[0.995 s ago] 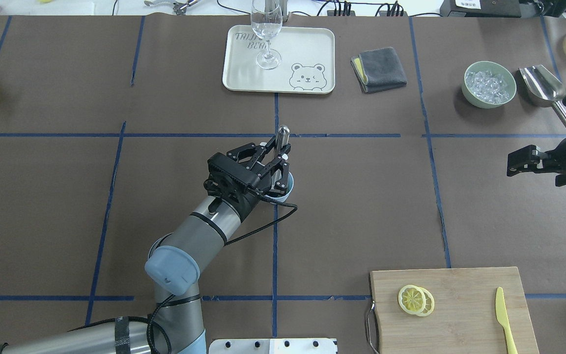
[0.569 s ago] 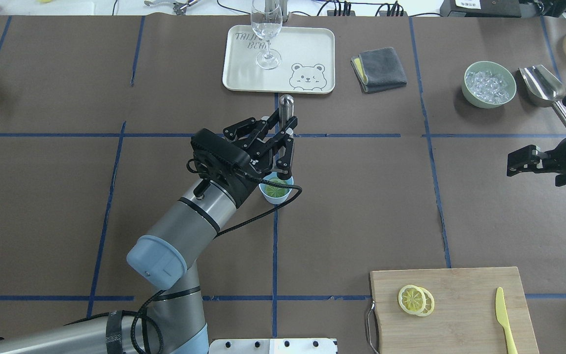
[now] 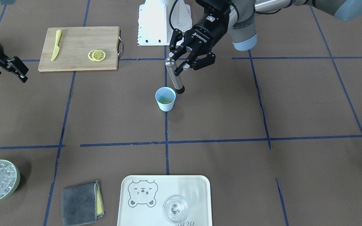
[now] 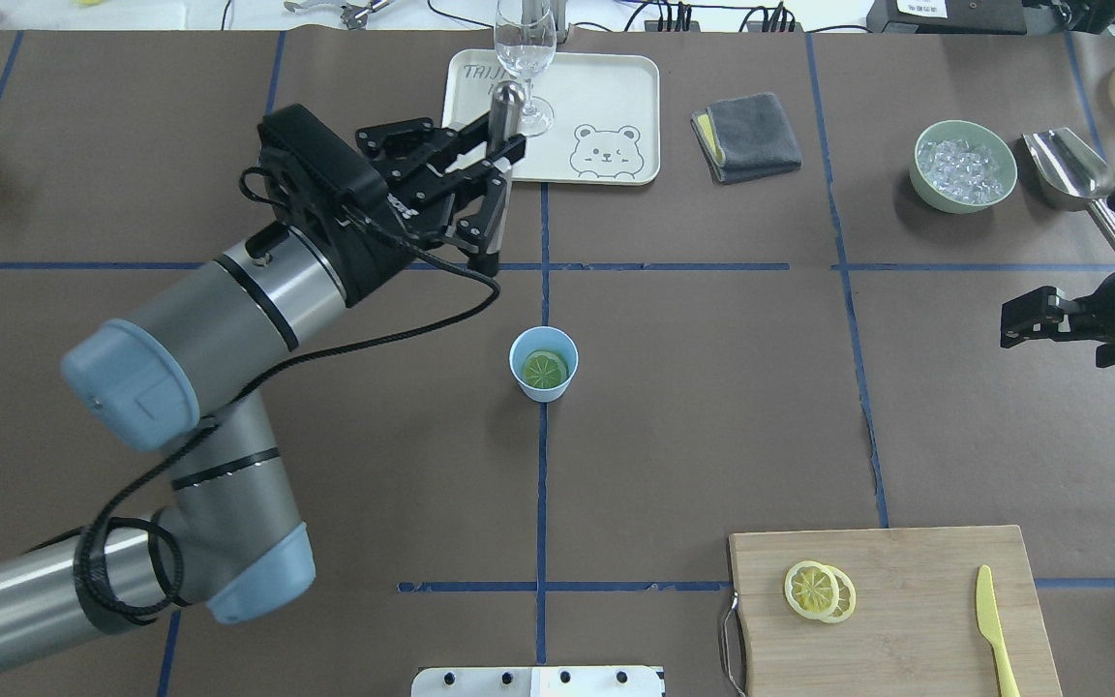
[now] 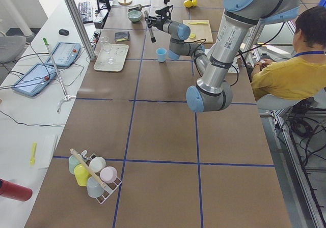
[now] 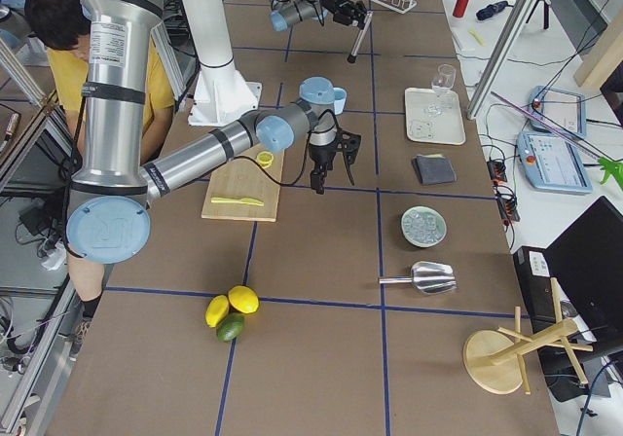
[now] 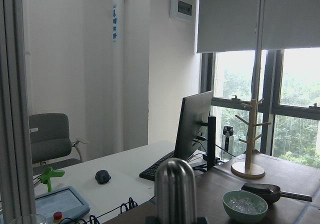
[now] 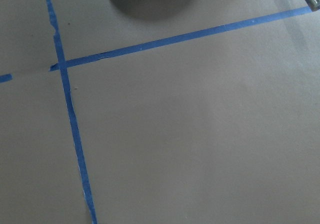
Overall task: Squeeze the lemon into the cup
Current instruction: 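Lift the muddler out of the cup and carry it back with the left gripper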
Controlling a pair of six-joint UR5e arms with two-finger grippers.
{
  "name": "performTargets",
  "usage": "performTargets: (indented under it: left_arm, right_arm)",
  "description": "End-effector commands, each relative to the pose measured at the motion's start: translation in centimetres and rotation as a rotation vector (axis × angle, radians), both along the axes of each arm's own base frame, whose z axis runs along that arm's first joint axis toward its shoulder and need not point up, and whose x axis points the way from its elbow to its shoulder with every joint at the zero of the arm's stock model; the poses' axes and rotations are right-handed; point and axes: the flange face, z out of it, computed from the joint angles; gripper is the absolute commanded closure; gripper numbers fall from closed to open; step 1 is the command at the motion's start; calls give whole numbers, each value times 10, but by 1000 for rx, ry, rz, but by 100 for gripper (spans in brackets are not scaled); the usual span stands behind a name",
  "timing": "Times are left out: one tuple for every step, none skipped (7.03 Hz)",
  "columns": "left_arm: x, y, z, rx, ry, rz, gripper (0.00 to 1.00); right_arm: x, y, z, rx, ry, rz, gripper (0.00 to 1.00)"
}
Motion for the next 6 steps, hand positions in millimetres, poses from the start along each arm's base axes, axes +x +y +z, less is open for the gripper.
performTargets:
  left_arm:
    - [-50,-42,65,-91,-190,-21,100]
    - [-82,-61,121,-167,-303,18,100]
    - [-113,-87,158,-300,-435,93,100]
    - [-137,-114,180,-475,-548,143,100]
    - [-152,-122,199,-583,-591,158,100]
    - [-165,-119,225,-781,-517,254,100]
  right_arm:
    - [0,0,1,-2,0,0,0]
    - [1,0,1,0,1,1,0]
    - [1,0,-1,2,-3,1,0]
    - [3,2,-1,-1,-3,5,0]
    - [3,2,1,-3,1,3,0]
    - [2,2,2,-3,2,2,0]
